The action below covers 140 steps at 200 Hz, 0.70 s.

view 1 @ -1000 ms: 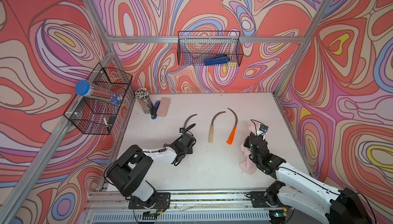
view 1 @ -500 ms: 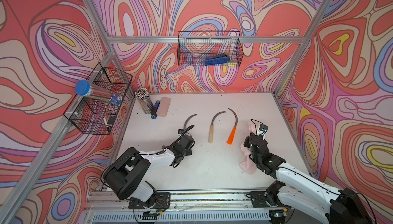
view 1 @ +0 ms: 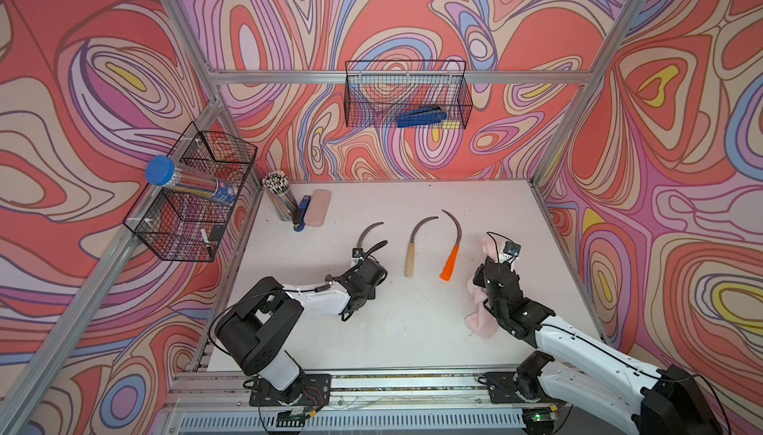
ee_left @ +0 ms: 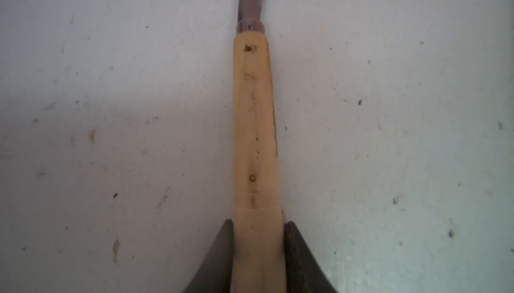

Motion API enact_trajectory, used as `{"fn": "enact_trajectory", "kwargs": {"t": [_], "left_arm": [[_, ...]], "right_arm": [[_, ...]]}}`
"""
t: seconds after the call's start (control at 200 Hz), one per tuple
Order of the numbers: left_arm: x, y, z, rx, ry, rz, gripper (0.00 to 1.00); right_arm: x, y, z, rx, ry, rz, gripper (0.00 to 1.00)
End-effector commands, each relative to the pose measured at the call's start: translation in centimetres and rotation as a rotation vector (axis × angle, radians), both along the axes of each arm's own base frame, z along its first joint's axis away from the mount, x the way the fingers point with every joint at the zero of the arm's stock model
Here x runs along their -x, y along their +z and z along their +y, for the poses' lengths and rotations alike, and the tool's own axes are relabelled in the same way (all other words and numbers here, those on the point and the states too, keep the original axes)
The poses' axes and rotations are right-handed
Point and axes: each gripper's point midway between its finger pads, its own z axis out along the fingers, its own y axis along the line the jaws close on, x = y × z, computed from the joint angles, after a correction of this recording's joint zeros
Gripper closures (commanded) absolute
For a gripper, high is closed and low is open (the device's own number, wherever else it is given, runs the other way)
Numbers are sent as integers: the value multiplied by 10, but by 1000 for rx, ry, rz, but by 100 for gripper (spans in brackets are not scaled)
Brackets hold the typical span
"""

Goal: Wipe small sickles with rags
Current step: Pick up the small sickle from the center of the board.

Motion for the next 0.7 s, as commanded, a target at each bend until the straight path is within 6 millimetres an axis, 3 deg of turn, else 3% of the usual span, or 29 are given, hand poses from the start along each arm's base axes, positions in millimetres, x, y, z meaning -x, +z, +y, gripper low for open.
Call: {"fn": "enact_trajectory", "kwargs": {"t": [0.0, 0.135, 0.426, 0.586, 0.696], "left_arm": [[35, -30, 22, -133, -18, 154, 68], [36, -32, 21, -148, -27, 157, 70], [31, -23, 16, -120, -48, 114, 94], [23, 9, 14, -104, -56, 47, 100], [14, 51, 0, -27, -104, -41, 100]], "right_arm": [[-3, 12, -1, -10, -10, -31, 100], [-3, 12, -1, -9, -11, -30, 100], [-3, 12, -1, -9, -11, -29, 100], [-4, 17, -1, -7, -8, -29, 100], [-8, 51, 9, -26, 36, -31, 100]]}}
